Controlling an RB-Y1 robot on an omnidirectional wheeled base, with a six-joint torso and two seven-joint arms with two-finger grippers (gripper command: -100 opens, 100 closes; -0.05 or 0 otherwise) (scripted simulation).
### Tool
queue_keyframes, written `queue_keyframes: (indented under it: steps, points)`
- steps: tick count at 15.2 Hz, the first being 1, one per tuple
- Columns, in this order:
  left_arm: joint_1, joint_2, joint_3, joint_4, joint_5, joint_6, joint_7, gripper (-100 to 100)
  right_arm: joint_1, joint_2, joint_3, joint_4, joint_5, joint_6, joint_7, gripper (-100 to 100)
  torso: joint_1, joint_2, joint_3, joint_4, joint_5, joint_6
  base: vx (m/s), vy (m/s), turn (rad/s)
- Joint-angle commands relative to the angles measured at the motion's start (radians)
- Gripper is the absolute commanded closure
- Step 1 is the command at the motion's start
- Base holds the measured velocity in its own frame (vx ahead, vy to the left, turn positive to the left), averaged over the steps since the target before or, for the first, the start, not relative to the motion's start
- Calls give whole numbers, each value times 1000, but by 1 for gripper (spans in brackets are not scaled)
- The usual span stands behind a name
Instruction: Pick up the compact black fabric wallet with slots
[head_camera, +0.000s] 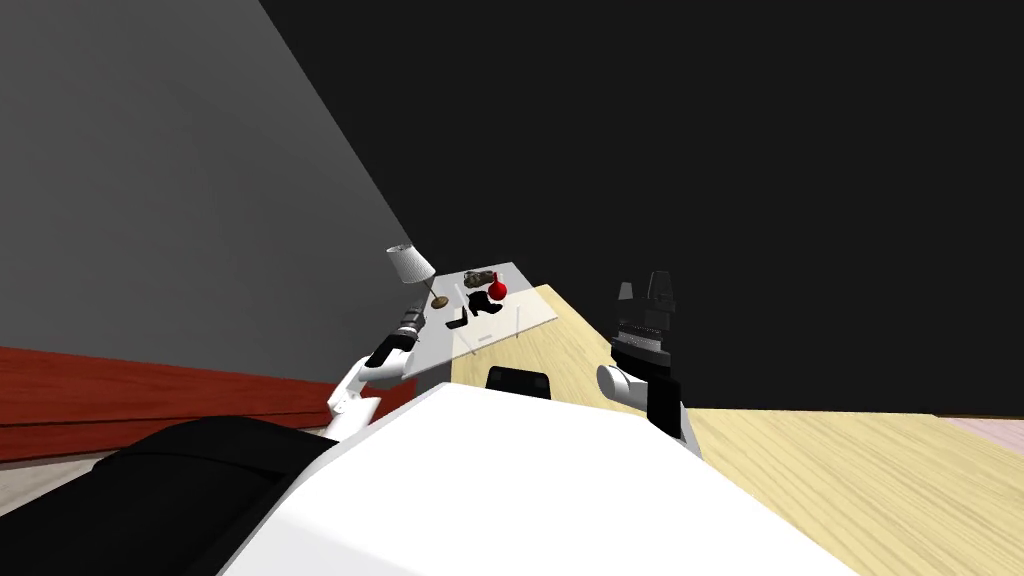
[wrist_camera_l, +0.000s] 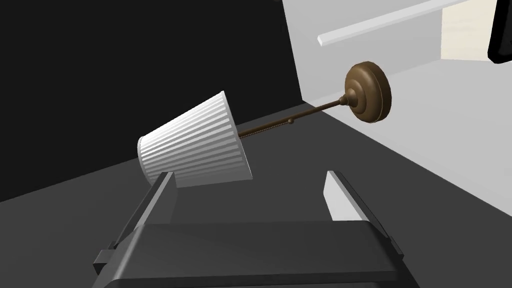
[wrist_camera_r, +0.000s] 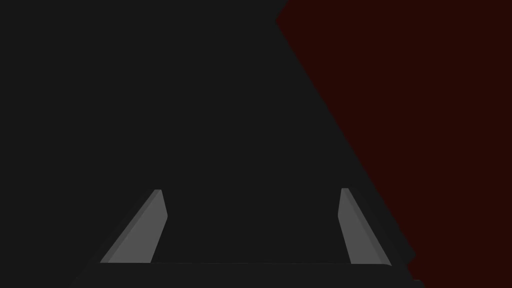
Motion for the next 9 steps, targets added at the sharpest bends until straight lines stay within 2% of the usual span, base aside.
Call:
queue_keyframes:
  steps: [1, 2, 3, 5, 6, 8, 9]
  points:
    - [-3, 12, 18, 31, 15, 48, 0, -100, 0, 0, 0, 0, 0, 0, 0, 0, 0, 0, 0, 0, 0, 0, -9, -8, -240]
    - [-8, 29, 45, 66, 38, 72, -1, -100, 0, 0, 0, 0, 0, 0, 0, 0, 0, 0, 0, 0, 0, 0, -11, -11, -331]
    - [-8, 29, 45, 72, 38, 89, -1, -100, 0, 0, 0, 0, 0, 0, 0, 0, 0, 0, 0, 0, 0, 1, -12, -7, -282]
    - [-8, 29, 45, 72, 38, 105, -1, -100, 0, 0, 0, 0, 0, 0, 0, 0, 0, 0, 0, 0, 0, -1, -7, 1, -40]
    - [-13, 44, 73, 114, 60, 138, -1, -100, 0, 0, 0, 0, 0, 0, 0, 0, 0, 0, 0, 0, 0, -1, -6, -11, -202]
    - [-13, 44, 73, 114, 60, 164, -1, -100, 0, 0, 0, 0, 0, 0, 0, 0, 0, 0, 0, 0, 0, 0, -6, -4, -188]
    - [-18, 59, 100, 157, 83, 191, -2, -100, 0, 0, 0, 0, 0, 0, 0, 0, 0, 0, 0, 0, 0, -1, -5, -8, -265]
